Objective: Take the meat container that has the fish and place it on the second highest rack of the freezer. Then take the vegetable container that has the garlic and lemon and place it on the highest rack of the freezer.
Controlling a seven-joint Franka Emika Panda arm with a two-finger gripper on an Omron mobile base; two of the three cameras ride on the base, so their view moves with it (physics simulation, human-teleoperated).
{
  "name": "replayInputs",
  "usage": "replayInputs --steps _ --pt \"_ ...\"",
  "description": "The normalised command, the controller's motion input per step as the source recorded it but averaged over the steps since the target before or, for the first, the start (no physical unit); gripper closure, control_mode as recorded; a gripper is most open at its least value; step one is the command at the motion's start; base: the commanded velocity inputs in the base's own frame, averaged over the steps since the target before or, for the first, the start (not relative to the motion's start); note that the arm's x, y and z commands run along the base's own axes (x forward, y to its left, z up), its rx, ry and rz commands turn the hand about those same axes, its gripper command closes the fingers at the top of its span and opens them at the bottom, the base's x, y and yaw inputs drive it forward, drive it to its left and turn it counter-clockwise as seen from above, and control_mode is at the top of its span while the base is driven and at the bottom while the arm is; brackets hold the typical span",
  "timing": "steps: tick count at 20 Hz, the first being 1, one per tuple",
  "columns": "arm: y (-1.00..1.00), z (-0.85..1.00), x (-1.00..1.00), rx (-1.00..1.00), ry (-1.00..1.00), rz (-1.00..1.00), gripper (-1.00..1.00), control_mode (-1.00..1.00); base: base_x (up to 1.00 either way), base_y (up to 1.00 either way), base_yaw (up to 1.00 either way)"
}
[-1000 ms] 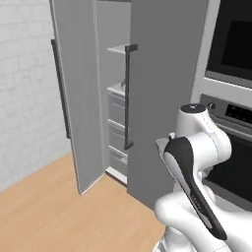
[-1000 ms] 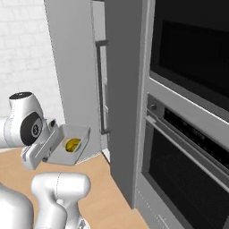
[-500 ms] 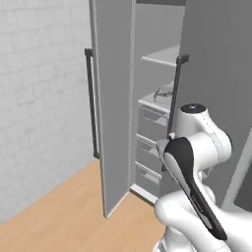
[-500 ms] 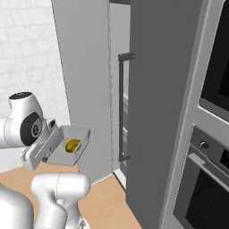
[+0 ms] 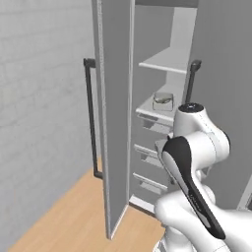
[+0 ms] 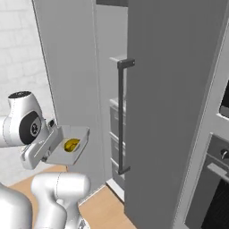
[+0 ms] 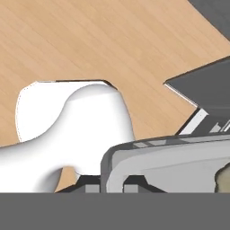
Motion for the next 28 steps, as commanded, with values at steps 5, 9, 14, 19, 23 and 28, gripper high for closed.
replayInputs --steps 5,9,14,19,23,28 --pt "0.00 0.00 0.00 0.00 0.00 0.00 1.00 1.00 0.26 0.34 -0.41" --pt "0.00 0.00 0.00 0.00 0.00 0.00 1.00 1.00 0.45 0.17 -0.20" --pt "0.00 0.00 0.00 0.00 0.00 0.00 1.00 1.00 0.41 0.16 -0.13" --pt "0.00 0.00 0.00 0.00 0.00 0.00 1.00 1.00 0.60 0.33 -0.07" --pt "0.00 0.00 0.00 0.00 0.00 0.00 1.00 1.00 0.53 0.14 -0.01" --pt "0.00 0.03 0.03 0.00 -0.02 0.00 1.00 -1.00 0.05 0.01 -0.01"
